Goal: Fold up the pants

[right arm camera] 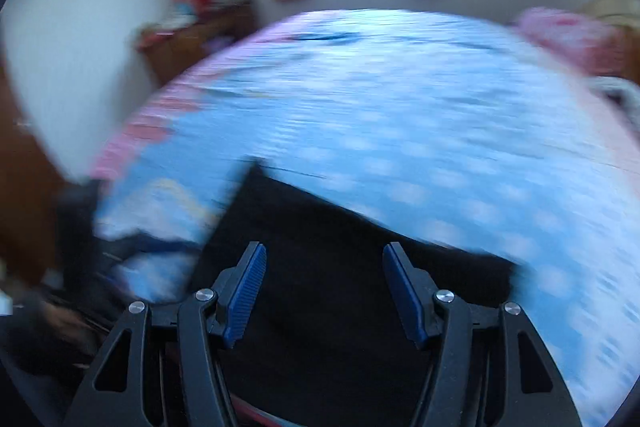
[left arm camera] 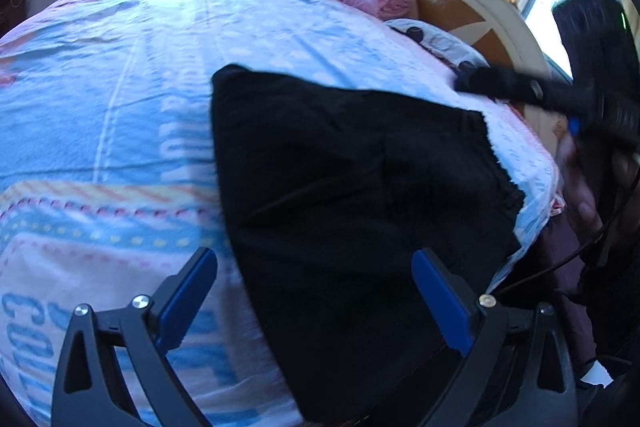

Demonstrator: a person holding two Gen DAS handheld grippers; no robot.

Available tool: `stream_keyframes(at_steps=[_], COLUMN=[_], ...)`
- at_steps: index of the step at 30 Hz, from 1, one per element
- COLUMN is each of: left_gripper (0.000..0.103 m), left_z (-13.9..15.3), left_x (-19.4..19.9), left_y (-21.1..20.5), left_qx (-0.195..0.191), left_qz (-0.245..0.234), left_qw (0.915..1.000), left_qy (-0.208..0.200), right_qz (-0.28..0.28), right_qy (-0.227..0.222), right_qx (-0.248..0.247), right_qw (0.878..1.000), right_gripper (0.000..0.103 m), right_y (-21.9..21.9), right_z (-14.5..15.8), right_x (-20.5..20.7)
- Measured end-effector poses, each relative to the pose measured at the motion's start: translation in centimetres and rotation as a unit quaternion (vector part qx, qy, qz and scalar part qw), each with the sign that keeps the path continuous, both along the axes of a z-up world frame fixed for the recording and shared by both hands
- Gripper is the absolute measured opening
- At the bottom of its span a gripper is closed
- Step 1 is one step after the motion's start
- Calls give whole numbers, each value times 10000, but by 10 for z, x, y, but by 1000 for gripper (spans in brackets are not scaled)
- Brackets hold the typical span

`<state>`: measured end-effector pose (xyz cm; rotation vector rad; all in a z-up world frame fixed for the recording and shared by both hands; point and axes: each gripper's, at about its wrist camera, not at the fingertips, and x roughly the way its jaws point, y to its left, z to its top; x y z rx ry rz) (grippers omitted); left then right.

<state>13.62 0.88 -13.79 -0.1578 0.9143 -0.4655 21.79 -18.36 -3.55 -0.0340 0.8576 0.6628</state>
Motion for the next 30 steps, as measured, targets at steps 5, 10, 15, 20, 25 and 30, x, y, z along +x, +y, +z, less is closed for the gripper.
stream_keyframes(at_steps=[5,10,15,20,25,30], left_gripper=[100,101,103,103,103,103], left_z=[-6,-14,-16,-8,-4,-3], left_x=[-4,-5,-6,-7,-1,13], left_y=[5,3,-1,-4,-13,-24], left_qx=[174,294,311,244,231,219], left_qz=[89,57,57,66,44,-16], left_qw=[9997,9994,9994,9996,9997,9997], left_qy=[137,171,171,89,50,-46], right_qz=[620,253,215,-27,-589,-1495], right_qy=[549,1085,1032,745,447,315], right_qx=[-25,-701,-443,-319,-300,-308], right_qw=[9966,9913,9934,9967,9968,9878], right_gripper=[62,63,63,63,63,63], right_y=[74,78,63,40,-24,-105], right_z=[-30,-84,-83,-62,-40,-35], right_x=[43,69,70,49,10,-27])
